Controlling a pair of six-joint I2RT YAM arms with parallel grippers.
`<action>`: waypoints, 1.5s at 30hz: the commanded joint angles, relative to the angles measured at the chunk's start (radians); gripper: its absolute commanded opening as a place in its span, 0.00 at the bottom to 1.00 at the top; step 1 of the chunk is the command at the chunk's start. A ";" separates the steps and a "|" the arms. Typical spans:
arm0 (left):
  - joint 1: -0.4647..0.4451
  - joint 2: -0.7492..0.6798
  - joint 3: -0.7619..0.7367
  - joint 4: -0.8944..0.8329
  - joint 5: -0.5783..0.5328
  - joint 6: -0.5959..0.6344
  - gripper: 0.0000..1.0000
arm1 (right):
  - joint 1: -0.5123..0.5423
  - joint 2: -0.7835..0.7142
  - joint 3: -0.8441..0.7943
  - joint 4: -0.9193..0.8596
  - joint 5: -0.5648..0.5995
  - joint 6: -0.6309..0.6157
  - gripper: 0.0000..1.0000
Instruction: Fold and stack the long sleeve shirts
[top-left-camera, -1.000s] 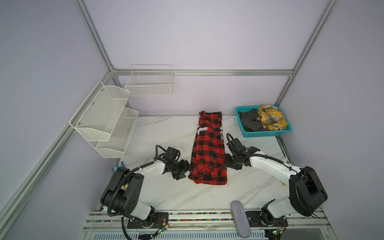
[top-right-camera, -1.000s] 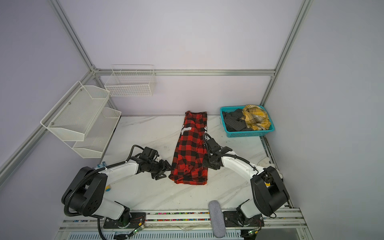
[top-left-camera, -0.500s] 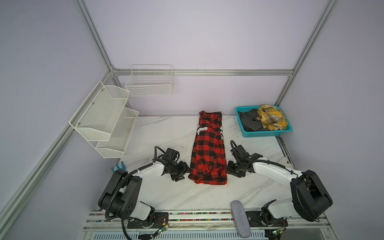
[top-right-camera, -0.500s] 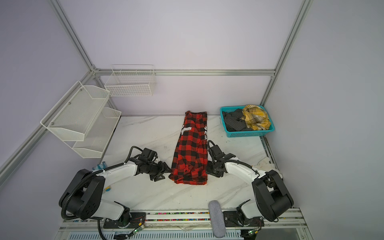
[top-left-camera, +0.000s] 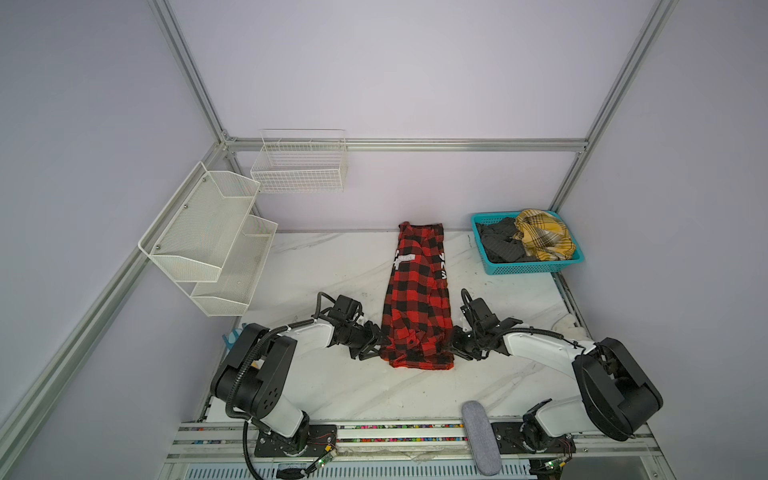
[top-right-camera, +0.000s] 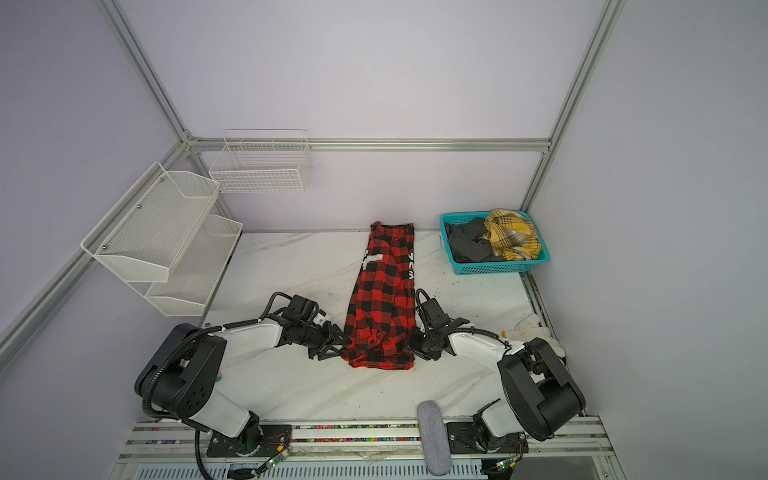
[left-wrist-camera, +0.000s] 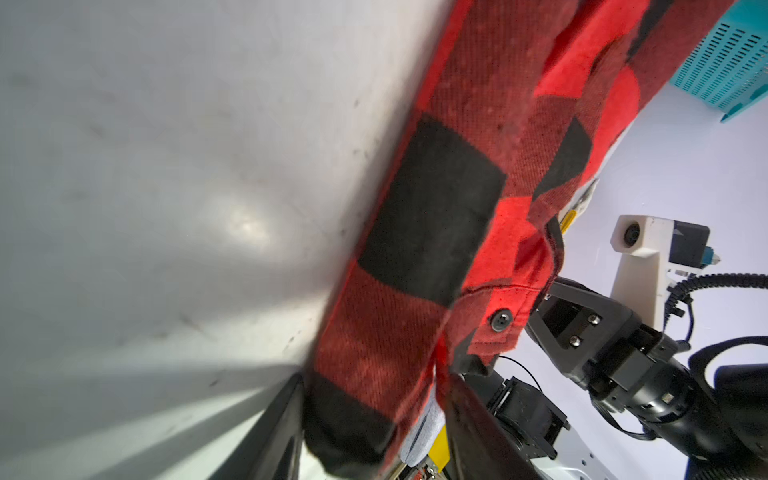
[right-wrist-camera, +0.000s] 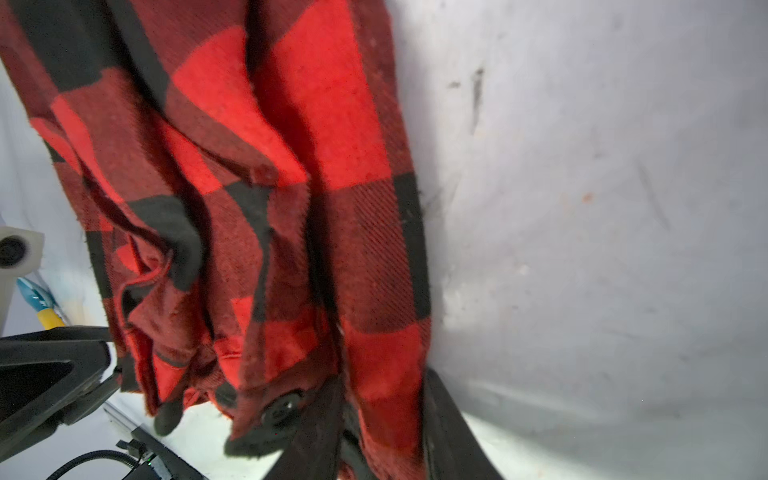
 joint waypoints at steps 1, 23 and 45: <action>-0.022 0.086 -0.039 -0.062 -0.115 0.024 0.49 | 0.013 0.029 -0.025 -0.021 0.019 0.031 0.35; -0.013 0.049 -0.050 -0.102 -0.125 0.069 0.48 | 0.021 -0.081 -0.052 -0.100 0.034 0.044 0.33; -0.037 0.165 0.047 -0.125 -0.121 0.134 0.32 | 0.047 -0.008 -0.034 -0.025 0.027 0.088 0.28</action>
